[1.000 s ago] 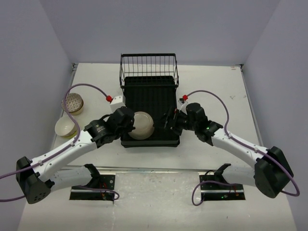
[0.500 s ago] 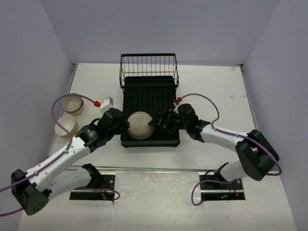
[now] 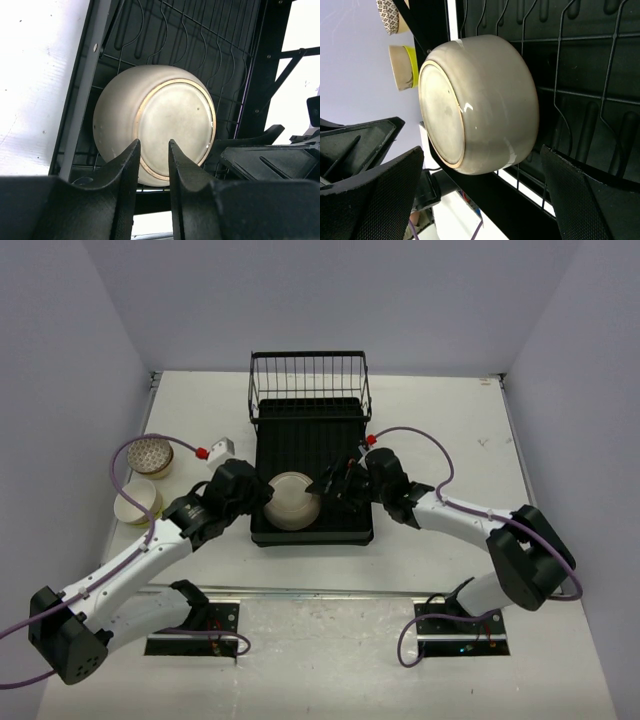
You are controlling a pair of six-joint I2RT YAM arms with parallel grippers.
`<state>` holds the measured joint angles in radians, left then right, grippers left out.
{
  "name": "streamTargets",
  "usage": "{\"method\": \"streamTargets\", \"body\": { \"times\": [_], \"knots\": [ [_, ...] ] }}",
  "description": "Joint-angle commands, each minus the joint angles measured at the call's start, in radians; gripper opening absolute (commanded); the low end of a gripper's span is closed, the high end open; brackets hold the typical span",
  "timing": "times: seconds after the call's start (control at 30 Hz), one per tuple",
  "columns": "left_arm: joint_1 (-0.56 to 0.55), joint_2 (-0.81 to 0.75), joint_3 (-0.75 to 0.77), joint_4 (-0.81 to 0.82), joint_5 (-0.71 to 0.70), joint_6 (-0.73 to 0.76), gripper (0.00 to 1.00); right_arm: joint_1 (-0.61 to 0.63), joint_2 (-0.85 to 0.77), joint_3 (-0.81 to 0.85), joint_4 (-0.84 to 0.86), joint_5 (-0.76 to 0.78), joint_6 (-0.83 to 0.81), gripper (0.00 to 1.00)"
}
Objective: Unload the bowls from the dish rack
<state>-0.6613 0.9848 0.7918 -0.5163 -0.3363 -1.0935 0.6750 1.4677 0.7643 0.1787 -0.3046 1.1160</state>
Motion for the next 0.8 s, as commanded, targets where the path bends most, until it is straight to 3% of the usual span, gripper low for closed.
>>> {"method": "streamTargets", "body": {
  "times": [0.0,0.33,0.77],
  "knots": [
    [0.015,-0.014,-0.002,0.027,-0.017,-0.017,0.30,0.003,0.014,0.049,-0.024,0.038,-0.028,0.99],
    [0.038,-0.005,-0.011,0.016,-0.017,-0.008,0.21,0.011,0.072,0.079,-0.042,0.047,-0.024,0.99],
    [0.066,0.032,-0.017,0.044,0.020,0.026,0.21,0.024,0.128,0.141,-0.051,0.061,-0.038,0.99]
  ]
}}
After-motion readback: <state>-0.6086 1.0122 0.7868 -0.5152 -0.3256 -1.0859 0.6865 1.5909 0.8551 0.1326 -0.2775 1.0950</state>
